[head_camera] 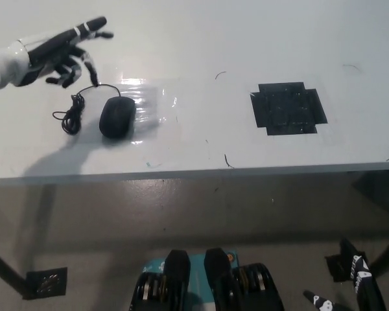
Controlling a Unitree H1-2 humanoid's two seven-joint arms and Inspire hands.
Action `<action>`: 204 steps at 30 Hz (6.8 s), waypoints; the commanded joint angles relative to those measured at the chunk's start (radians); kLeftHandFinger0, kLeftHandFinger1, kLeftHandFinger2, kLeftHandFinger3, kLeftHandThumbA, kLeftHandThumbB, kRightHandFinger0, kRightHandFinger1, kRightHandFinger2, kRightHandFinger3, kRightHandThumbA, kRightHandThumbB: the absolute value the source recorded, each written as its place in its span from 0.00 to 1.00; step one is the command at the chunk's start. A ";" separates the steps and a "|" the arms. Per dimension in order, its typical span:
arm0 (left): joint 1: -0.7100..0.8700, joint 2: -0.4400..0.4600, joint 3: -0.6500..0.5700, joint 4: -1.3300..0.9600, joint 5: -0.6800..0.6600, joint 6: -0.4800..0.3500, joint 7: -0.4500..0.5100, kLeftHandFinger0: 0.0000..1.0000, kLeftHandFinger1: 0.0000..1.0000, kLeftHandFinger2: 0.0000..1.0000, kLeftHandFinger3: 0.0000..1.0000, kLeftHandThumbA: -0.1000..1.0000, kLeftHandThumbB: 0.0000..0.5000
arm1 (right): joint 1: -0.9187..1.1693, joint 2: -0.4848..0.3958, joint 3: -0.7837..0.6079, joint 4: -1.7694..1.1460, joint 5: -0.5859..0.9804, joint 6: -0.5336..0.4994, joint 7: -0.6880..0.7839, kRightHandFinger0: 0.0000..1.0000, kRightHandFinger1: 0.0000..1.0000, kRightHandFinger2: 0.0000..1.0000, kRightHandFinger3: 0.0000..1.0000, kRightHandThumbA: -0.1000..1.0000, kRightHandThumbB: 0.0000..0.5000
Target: The robot uses left hand to click on the left button of the black mouse, which is placed on the left area of the table
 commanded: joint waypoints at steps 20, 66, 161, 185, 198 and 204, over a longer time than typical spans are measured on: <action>-0.233 -0.047 -0.051 0.231 0.195 0.051 -0.166 0.28 0.45 0.71 1.00 1.00 0.84 | 0.026 -0.021 -0.013 -0.054 -0.033 -0.047 -0.014 1.00 1.00 1.00 1.00 1.00 0.24; -0.487 -0.292 -0.116 0.911 0.438 -0.211 -0.146 0.00 0.00 0.45 1.00 1.00 0.81 | 0.033 -0.043 -0.007 -0.094 -0.049 -0.034 0.001 0.89 1.00 1.00 1.00 1.00 0.20; -0.395 -0.368 -0.158 1.024 0.589 -0.194 -0.177 0.00 0.00 0.27 1.00 1.00 1.00 | 0.018 -0.047 -0.003 -0.114 -0.040 -0.040 0.006 0.73 0.95 1.00 1.00 1.00 0.22; -0.586 -0.134 0.165 0.695 0.329 0.011 -0.445 0.00 0.00 0.33 1.00 1.00 1.00 | 0.049 -0.044 -0.006 -0.083 -0.018 -0.038 0.013 0.74 0.93 1.00 1.00 1.00 0.25; 0.251 -0.175 0.598 -0.882 -0.307 0.082 -0.013 0.00 0.00 0.00 1.00 1.00 0.86 | 0.067 -0.030 0.003 -0.028 -0.018 -0.076 0.008 0.72 0.90 1.00 1.00 1.00 0.21; 0.659 -0.417 0.723 -1.308 -0.319 0.028 0.115 0.00 0.00 0.00 1.00 1.00 0.71 | 0.077 -0.010 0.015 -0.012 -0.043 -0.076 -0.006 0.71 0.89 1.00 1.00 1.00 0.19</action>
